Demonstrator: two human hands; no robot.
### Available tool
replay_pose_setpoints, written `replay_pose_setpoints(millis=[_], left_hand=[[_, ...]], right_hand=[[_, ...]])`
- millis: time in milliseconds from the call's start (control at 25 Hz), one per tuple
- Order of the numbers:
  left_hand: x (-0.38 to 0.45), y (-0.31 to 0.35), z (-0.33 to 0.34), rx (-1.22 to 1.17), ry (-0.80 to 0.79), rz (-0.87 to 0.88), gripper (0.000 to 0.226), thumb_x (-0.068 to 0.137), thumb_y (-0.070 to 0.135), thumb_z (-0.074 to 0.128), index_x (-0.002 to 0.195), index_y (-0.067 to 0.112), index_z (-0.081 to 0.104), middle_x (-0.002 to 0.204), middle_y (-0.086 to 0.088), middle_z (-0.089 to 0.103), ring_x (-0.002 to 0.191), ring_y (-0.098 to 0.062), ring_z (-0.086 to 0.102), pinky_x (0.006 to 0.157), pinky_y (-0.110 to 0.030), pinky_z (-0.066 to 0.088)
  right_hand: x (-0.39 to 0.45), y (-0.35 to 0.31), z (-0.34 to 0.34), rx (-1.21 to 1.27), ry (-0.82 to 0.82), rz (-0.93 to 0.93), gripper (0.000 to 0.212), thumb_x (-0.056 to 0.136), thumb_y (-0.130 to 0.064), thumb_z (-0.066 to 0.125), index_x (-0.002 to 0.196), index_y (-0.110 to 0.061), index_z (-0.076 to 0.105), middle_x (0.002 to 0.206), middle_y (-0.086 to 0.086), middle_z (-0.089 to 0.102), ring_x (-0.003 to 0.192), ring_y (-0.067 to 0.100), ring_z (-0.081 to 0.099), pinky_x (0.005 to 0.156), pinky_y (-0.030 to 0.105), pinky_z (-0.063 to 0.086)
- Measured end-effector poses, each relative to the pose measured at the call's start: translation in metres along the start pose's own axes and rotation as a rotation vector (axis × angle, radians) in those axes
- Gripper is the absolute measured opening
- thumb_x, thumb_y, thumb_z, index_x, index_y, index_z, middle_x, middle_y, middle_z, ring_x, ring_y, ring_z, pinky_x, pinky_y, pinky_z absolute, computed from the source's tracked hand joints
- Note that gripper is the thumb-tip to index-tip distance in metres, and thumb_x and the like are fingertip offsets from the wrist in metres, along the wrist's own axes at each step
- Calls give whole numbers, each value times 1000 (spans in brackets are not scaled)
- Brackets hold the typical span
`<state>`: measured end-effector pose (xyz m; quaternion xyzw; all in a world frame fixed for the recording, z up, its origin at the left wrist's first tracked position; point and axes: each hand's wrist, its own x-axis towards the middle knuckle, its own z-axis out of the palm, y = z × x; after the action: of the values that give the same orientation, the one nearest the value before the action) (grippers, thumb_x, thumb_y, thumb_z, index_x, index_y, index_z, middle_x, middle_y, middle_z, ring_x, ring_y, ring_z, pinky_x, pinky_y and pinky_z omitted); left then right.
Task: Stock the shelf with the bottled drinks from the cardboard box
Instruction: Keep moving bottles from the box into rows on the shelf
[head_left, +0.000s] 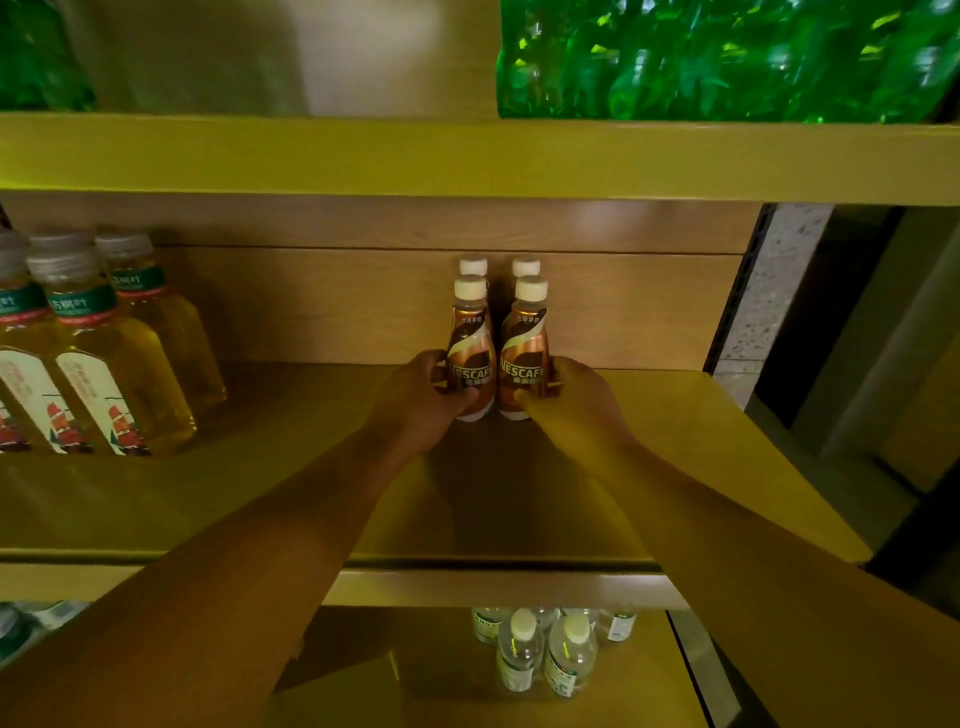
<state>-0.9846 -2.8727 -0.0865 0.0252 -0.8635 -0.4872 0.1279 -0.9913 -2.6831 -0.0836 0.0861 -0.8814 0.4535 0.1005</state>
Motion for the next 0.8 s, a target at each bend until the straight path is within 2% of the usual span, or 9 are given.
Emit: replay_pose_setpoints(millis=[80, 160, 280, 400, 560, 640, 720, 800], left_hand=[[7, -4, 1, -9, 6, -4, 57, 79, 28, 78, 128, 18, 52, 123, 3, 63, 109, -15, 61, 93, -41, 52], [10, -8, 3, 8, -9, 5, 53, 79, 31, 76, 126, 20, 55, 122, 4, 64, 110, -14, 61, 95, -43, 52], [12, -8, 4, 22, -12, 30, 50, 82, 29, 73, 128, 22, 55, 127, 0, 64, 114, -18, 61, 96, -46, 51], [12, -5, 2, 40, -33, 30, 51, 86, 29, 70, 133, 22, 52, 132, 1, 61, 118, -18, 59, 98, -42, 49], [5, -6, -1, 12, -80, 23, 61, 85, 32, 71, 140, 23, 46, 140, -1, 54, 124, -19, 55, 97, -36, 48], [-3, -6, -4, 16, -74, -2, 67, 85, 36, 71, 144, 21, 41, 144, -3, 50, 127, -22, 53, 92, -31, 46], [-11, -4, -8, 49, -52, -35, 73, 85, 41, 70, 147, 20, 37, 146, -4, 48, 128, -23, 51, 91, -31, 46], [-24, 0, -15, 82, -25, -56, 77, 84, 49, 68, 148, 22, 35, 147, -4, 47, 128, -23, 50, 95, -36, 48]], right_hand=[[5, 1, 1, -18, 10, -19, 43, 89, -28, 70, 129, -18, 59, 120, -2, 67, 94, 9, 60, 66, 12, 41], [7, 1, 2, -22, 11, -23, 43, 89, -27, 69, 130, -19, 59, 121, -2, 67, 94, 8, 59, 63, 10, 38], [9, 3, 5, -49, 9, -18, 46, 90, -29, 68, 133, -18, 58, 126, 0, 66, 105, 14, 62, 76, 18, 42], [12, 2, 6, -54, -2, -5, 48, 91, -29, 67, 135, -17, 56, 127, 1, 64, 110, 17, 62, 77, 22, 42], [7, -1, 3, -26, -17, 21, 46, 90, -28, 67, 134, -19, 55, 127, 0, 64, 97, 8, 59, 68, 14, 40], [-3, -5, -2, -27, -27, 58, 49, 91, -30, 67, 135, -16, 52, 128, 0, 62, 91, 6, 58, 67, 15, 41], [-15, -9, -8, -71, -26, 94, 53, 94, -34, 64, 140, -13, 48, 136, 5, 57, 107, 16, 60, 76, 22, 43], [-33, -17, -17, -100, -31, 101, 50, 97, -35, 59, 140, -12, 48, 138, 7, 56, 117, 23, 58, 80, 26, 42]])
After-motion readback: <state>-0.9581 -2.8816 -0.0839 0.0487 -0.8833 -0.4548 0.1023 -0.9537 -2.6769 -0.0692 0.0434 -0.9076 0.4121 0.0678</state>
